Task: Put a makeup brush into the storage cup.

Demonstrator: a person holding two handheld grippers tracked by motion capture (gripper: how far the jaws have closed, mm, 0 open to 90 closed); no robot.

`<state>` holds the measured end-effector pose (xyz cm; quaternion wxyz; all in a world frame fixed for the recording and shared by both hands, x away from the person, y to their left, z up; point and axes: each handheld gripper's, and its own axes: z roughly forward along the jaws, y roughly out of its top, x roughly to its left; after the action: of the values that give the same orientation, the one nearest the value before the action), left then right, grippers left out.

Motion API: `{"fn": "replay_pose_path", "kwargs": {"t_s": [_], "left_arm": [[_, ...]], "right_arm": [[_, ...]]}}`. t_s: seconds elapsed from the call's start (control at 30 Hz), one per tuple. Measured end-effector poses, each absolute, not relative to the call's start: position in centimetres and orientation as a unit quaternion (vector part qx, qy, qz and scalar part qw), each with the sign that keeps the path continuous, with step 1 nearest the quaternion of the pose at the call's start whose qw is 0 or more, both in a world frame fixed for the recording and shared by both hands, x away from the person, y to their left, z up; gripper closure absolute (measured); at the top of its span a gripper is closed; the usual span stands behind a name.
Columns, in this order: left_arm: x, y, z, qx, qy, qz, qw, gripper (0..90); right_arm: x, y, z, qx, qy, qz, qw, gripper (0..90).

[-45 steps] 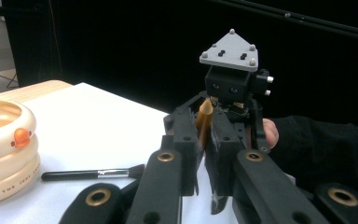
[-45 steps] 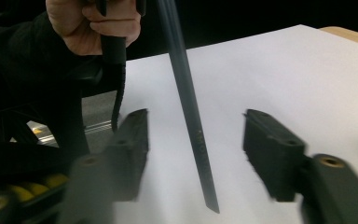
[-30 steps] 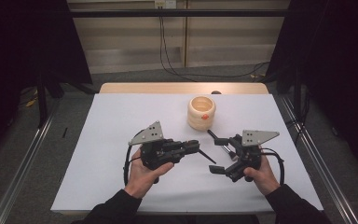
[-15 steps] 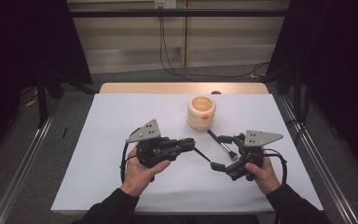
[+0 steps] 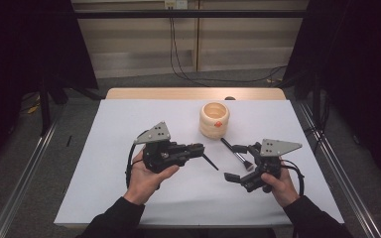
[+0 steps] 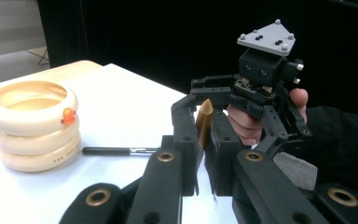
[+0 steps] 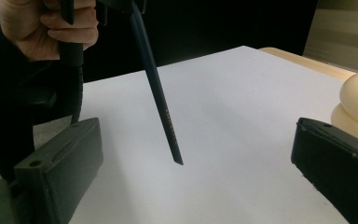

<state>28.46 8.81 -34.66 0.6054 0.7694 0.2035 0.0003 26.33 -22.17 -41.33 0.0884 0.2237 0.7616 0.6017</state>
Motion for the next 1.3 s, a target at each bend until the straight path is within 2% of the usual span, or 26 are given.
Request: {"fn": "replay_pose_path", "kwargs": {"t_s": [0.5, 0.9, 1.07, 1.3], "left_arm": [[28.8, 6.9, -34.8, 0.823, 0.181, -0.013, 0.538, 84.2], [28.7, 6.1, -35.5, 0.853, 0.177, -0.035, 0.489, 84.2], [28.8, 6.1, -35.7, 0.855, 0.181, -0.038, 0.485, 84.2], [28.6, 5.7, -35.7, 0.854, 0.178, -0.046, 0.487, 84.2]], "right_arm": [[26.2, -22.0, -40.9, 0.211, 0.774, 0.591, 0.087, 7.4], [26.2, -21.1, -41.0, 0.203, 0.788, 0.577, 0.062, 10.2], [26.2, -20.8, -41.1, 0.202, 0.794, 0.571, 0.051, 17.0], [26.1, -20.2, -41.2, 0.185, 0.802, 0.567, 0.030, 37.3]]}}
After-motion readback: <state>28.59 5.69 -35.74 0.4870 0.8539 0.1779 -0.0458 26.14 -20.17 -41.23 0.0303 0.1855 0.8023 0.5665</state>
